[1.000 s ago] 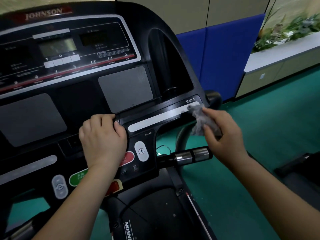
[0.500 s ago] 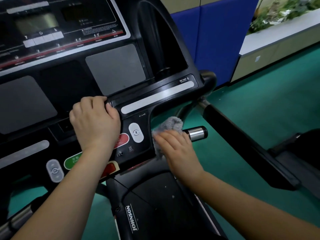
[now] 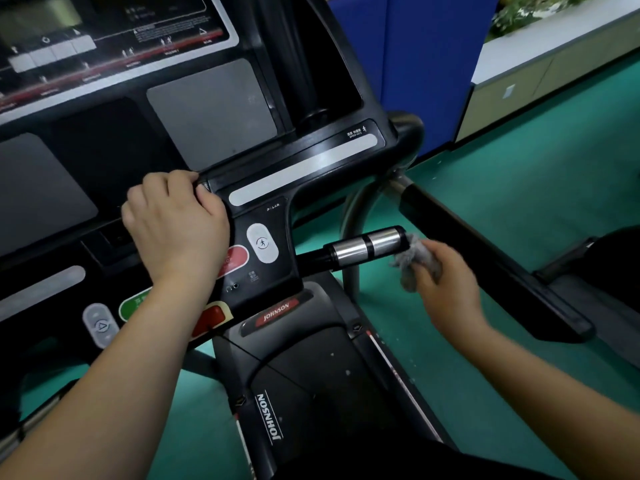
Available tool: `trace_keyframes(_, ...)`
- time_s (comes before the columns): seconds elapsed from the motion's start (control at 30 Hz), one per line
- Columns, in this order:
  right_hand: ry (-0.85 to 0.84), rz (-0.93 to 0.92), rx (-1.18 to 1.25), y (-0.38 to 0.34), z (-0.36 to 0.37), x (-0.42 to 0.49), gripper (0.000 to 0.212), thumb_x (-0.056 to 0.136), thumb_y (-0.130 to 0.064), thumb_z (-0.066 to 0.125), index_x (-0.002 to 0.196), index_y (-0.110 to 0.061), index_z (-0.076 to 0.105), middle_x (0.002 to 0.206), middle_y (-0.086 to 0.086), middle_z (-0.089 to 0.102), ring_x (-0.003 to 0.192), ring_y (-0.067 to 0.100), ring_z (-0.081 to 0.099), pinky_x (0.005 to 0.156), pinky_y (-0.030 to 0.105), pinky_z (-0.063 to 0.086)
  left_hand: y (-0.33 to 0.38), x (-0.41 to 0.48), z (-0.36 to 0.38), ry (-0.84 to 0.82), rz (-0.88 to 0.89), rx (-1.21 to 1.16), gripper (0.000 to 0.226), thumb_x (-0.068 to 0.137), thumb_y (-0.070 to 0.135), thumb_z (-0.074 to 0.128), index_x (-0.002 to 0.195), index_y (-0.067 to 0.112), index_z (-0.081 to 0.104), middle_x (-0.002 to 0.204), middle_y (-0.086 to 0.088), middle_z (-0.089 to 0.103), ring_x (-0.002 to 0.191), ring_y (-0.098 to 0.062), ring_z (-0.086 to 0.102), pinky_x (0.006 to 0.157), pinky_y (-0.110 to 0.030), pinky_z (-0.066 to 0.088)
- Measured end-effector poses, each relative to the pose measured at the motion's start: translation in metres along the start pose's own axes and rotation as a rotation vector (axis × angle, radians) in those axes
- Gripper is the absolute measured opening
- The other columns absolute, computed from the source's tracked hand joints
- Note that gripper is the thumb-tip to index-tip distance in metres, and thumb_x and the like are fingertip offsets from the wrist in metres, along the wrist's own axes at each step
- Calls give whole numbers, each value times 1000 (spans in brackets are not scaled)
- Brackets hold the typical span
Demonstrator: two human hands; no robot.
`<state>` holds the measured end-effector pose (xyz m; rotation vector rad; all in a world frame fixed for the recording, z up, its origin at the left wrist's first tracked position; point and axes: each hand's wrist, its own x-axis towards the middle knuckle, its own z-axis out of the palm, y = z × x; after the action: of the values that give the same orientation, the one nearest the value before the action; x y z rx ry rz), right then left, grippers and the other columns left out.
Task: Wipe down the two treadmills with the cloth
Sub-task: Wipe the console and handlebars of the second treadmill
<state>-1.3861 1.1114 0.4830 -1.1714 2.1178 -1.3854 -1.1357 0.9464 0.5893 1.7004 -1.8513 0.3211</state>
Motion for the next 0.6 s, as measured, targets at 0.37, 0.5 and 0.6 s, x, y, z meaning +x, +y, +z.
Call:
trace_keyframes(0.37,-132,447,561,-54,95,-58,10,86,-15,69,93,-13,61,84,2,68,72,8,65,63,26,57,-1,-1,0,-18,6,31,40,89,31,36,117,15,60,119,-13,55,112,-36,44,101,-45,30)
trace_keyframes(0.5,20,605,692,-68,117,-48,5,87,-12,66,87,-15,61,75,3,66,66,13,58,65,28,51,-1,-1,0,-17,10,30,40,90,31,36,117,15,59,120,-12,55,114,-35,44,100,-44,30)
trace_keyframes(0.6,75,595,745,-67,114,-47,9,89,-17,66,81,-17,62,71,1,65,62,10,59,61,24,51,-2,-1,0,-17,19,33,40,90,32,36,118,15,60,120,-12,55,113,-35,44,99,-43,30)
